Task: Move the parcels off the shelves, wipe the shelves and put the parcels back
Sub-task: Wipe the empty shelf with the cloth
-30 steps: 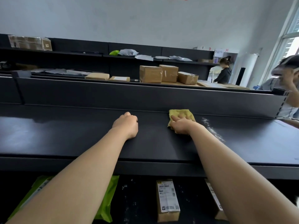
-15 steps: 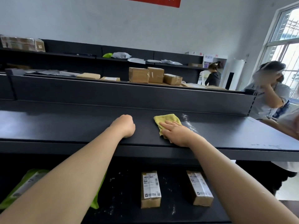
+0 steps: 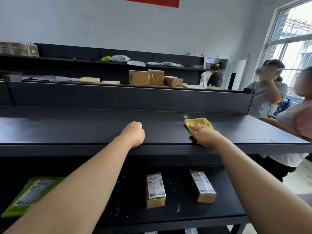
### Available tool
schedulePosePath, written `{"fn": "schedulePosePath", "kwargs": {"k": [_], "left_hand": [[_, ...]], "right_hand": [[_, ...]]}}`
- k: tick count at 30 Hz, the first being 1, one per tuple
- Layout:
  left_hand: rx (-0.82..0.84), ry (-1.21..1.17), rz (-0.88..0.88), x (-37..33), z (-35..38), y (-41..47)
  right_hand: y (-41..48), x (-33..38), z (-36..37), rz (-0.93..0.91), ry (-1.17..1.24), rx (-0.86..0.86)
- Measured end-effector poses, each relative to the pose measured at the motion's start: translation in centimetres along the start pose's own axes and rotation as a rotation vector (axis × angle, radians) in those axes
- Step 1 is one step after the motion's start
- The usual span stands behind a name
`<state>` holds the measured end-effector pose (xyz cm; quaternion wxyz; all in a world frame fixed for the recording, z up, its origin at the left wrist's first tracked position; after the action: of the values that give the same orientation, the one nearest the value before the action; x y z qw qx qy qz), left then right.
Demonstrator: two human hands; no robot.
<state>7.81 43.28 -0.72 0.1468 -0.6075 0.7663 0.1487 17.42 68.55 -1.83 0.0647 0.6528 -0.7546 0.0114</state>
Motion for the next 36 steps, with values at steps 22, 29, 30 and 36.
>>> {"fn": "schedulePosePath", "kwargs": {"k": [22, 29, 30, 36], "left_hand": [[0.030, 0.032, 0.078, -1.2, 0.2, 0.4], [-0.010, 0.106, 0.054, -3.2, 0.9, 2.7], [-0.016, 0.123, 0.045, -3.4, 1.0, 3.0], [-0.010, 0.161, -0.014, -5.6, 2.0, 5.0]], "right_hand": [[-1.1, -0.4, -0.5, 0.090, 0.316, -0.116], [4.3, 4.8, 0.0, -0.111, 0.282, -0.045], [5.0, 5.3, 0.1, -0.150, 0.242, -0.034], [8.2, 0.0, -0.3, -0.144, 0.122, 0.032]]}}
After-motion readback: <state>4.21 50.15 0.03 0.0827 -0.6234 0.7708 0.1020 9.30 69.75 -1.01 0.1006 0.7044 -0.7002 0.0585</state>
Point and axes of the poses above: each hand's wrist, its own y-axis towards the middle knuckle, its own z-axis out of the palm, x = y × z, the point moved 6 cm from there along y, towards the middle knuckle, and after that the axes turned 15 degrees about -z, right-handed, at the moved point
